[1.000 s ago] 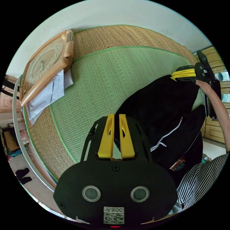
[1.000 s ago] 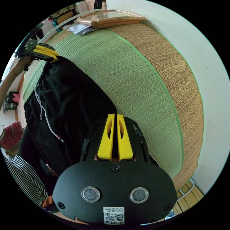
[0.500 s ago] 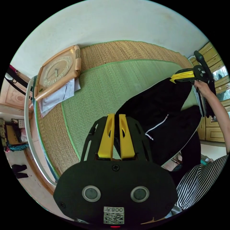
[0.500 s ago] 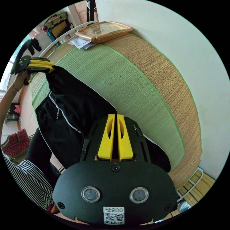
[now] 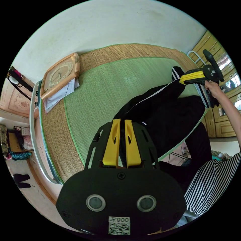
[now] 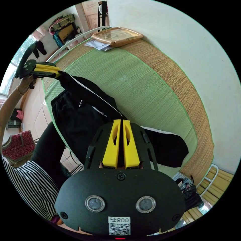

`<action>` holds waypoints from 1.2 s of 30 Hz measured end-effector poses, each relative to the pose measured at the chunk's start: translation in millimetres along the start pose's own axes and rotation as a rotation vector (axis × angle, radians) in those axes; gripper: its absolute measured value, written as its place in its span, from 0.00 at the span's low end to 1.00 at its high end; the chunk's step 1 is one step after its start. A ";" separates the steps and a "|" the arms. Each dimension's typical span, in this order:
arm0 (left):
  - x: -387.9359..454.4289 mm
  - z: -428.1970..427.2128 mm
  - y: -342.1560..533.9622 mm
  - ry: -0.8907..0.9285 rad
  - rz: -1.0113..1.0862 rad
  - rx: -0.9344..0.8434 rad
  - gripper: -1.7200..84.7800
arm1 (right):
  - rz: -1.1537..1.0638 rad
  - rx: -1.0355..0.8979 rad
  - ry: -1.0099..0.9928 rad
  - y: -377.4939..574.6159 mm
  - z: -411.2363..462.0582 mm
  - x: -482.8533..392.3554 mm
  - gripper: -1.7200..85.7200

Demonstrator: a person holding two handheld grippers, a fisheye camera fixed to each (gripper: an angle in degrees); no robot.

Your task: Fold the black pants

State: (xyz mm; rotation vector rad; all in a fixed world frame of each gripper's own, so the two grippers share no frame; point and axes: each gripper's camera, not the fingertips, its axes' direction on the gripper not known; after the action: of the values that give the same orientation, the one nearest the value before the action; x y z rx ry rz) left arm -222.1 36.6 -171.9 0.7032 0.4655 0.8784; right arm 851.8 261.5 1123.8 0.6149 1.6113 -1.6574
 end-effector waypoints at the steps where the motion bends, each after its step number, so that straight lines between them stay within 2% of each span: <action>1: 8.0 -0.9 8.4 0.002 0.004 -0.004 0.03 | -0.005 -0.002 0.001 7.6 4.8 -4.4 0.03; 16: 79.7 -2.9 103.9 0.000 0.059 -0.048 0.04 | -0.121 -0.025 0.018 88.9 67.8 -40.7 0.03; 36: 109.8 18.5 190.3 0.016 0.079 -0.156 0.03 | -0.064 -0.099 -0.134 179.1 195.0 -5.0 0.03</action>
State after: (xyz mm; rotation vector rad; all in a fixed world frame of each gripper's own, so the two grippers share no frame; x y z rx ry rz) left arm -249.9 204.1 -31.3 0.5750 0.3816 0.9841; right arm 1022.5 80.2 1033.7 0.3970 1.6190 -1.6183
